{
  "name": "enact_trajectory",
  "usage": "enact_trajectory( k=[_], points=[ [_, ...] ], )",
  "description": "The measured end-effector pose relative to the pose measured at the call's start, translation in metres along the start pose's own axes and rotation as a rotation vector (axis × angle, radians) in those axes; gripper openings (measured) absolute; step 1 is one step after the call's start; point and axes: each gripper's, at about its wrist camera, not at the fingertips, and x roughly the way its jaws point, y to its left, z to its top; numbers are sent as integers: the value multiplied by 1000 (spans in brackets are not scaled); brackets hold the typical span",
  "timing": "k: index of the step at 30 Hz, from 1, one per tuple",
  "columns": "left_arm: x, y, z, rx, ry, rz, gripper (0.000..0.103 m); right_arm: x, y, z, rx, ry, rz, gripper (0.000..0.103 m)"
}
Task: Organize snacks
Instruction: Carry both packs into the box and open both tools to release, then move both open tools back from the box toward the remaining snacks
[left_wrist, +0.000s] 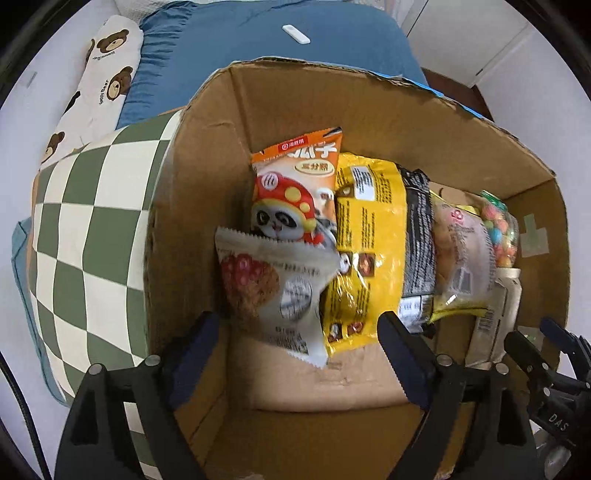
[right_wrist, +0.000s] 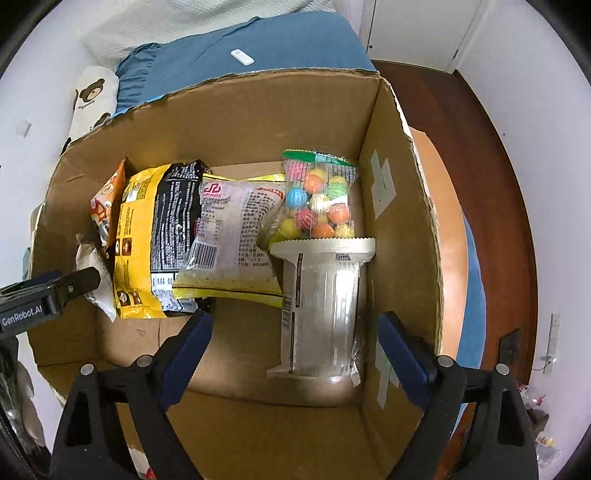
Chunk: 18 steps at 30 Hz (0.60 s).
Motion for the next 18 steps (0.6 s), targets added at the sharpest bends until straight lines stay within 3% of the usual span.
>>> enact_trajectory(
  k=[10,18],
  points=[
    [-33,-13,-33,15,-112,2,88,-21,-2,-18,-10,-45,16,93],
    [-72,-26,-66,65,-252,18,88,-64,2,-47,-43,-151,23,93]
  ],
)
